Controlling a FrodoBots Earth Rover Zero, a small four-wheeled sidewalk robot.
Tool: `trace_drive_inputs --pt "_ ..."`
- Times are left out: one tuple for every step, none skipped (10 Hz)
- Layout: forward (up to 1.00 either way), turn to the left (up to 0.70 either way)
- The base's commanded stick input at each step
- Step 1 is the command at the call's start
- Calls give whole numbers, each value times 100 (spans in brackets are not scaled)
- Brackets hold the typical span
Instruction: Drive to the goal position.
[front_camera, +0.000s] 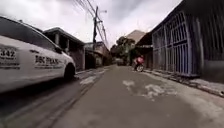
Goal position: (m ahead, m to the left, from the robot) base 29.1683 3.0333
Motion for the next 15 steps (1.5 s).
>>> trace_drive_inputs --pt "100 0" --pt "100 0" --pt "100 0" --pt "100 0" --pt "100 0" --pt "100 0" --pt "100 0" --pt "100 0" --pt "100 0" --pt "100 0" --pt "100 0" --pt "100 0" --pt "100 0" --pt "100 0" --pt "100 0"
